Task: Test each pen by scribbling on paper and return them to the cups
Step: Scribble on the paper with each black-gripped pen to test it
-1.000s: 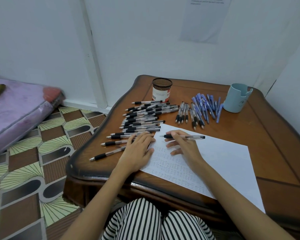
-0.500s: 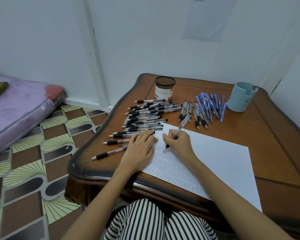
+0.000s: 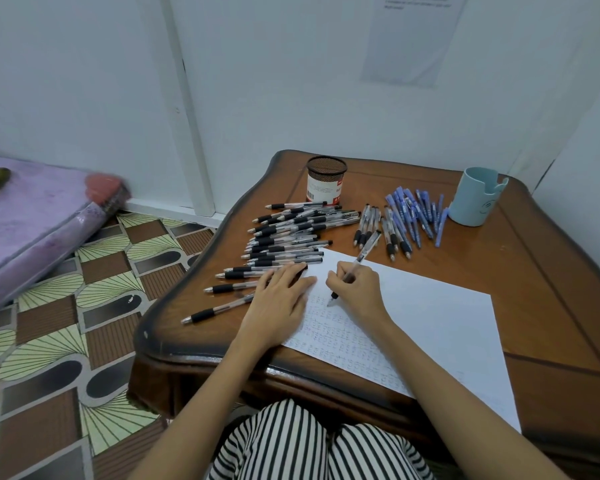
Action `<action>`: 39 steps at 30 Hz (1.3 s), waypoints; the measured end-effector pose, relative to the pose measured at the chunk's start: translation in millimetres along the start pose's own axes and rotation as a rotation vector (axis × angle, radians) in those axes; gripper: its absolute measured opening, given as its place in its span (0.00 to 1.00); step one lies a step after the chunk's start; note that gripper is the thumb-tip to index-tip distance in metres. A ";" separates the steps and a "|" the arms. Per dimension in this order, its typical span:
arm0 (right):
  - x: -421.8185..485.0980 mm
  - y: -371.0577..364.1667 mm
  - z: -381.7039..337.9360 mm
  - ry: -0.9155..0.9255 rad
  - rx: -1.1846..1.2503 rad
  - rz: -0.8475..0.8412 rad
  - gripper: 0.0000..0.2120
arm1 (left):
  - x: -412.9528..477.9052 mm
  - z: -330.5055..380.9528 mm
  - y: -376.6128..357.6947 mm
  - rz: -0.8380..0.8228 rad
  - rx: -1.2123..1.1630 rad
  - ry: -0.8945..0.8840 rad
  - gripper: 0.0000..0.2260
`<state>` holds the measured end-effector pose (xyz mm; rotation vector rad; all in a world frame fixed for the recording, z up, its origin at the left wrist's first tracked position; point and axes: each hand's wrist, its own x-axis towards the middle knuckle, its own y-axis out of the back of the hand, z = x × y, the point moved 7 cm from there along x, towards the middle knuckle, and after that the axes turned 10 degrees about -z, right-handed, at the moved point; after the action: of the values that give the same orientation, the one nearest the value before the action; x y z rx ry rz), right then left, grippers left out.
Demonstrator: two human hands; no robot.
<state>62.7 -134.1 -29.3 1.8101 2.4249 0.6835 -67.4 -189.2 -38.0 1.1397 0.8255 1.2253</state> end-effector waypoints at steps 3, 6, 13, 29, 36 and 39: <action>0.9 4.2 3.6 -0.017 -0.026 0.056 0.20 | 0.0 -0.5 -0.8 0.001 -0.004 0.004 0.18; 1.6 3.5 4.4 -0.025 -0.044 0.051 0.20 | 0.3 -1.4 -0.9 0.004 -0.003 0.001 0.18; -0.6 5.3 2.1 -0.039 -0.039 0.079 0.21 | 1.5 -1.9 -2.0 0.000 -0.009 -0.001 0.18; -1.5 7.4 -0.2 -0.013 -0.054 0.118 0.22 | 1.6 -2.1 -1.6 0.008 -0.024 -0.005 0.17; -13.1 19.5 3.0 -0.089 0.245 0.118 0.23 | 0.8 -1.5 -0.8 0.012 -0.025 -0.008 0.17; -19.2 20.2 7.9 -0.152 0.239 0.053 0.13 | 1.0 -1.1 0.2 0.007 -0.026 -0.004 0.18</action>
<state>89.4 -144.7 -33.4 1.9345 2.4537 0.2550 -68.4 -188.0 -38.0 1.1244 0.8007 1.2362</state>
